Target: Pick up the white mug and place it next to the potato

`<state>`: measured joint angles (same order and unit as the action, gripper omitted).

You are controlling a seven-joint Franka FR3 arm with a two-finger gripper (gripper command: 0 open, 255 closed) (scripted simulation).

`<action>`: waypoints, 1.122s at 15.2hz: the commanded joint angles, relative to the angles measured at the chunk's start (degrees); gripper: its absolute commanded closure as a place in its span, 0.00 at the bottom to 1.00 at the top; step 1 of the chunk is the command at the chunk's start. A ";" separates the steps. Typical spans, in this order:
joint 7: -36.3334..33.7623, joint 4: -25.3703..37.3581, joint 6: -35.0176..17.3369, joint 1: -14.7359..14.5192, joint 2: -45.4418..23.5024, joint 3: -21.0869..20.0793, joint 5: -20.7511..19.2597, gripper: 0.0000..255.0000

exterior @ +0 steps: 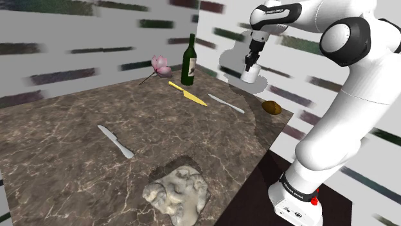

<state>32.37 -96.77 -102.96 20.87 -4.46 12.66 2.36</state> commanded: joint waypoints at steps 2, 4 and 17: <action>0.12 -2.35 -2.32 0.01 0.09 0.01 0.00 1.00; 0.17 -3.81 -3.84 0.00 0.02 0.00 0.04 1.00; 0.71 -11.82 -13.47 0.02 -1.65 -0.06 0.60 1.00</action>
<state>33.08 -108.13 -115.75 20.91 -5.94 12.62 2.91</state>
